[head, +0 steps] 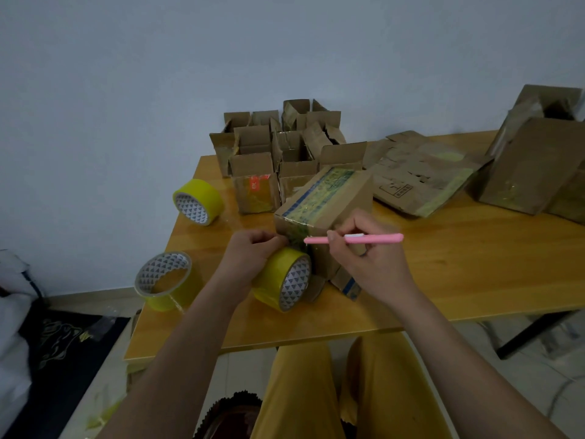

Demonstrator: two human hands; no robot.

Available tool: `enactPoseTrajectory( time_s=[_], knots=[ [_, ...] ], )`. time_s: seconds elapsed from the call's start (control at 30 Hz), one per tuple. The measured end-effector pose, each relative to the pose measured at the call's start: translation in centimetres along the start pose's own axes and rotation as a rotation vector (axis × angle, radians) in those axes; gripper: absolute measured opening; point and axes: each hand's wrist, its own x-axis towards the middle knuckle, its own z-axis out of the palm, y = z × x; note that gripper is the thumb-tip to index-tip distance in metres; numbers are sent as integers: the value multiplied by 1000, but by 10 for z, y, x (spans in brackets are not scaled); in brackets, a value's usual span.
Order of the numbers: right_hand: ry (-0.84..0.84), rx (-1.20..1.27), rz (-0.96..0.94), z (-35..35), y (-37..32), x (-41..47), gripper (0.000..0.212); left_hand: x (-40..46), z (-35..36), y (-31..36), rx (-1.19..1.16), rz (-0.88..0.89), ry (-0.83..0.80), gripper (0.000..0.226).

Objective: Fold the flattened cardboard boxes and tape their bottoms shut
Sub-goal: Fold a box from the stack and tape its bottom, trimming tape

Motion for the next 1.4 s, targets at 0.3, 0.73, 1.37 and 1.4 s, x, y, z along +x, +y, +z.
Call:
enactPoseTrajectory(
  time_s=[0.3,0.73,1.37,1.4],
  knots=[
    [-171,-118,-126,-7,3,4,11,1,1,0,24,24,12,8],
    [-123,2,-18,-46,15,-12,5,0,7,7,95,83,65,7],
    [150,-516,-21,-18,31,-1,32,-8,6,7,38,-1,-90,12],
    [115,-472,-65,-7,22,8,35,-8,6,7,45,2,-91,12]
  ],
)
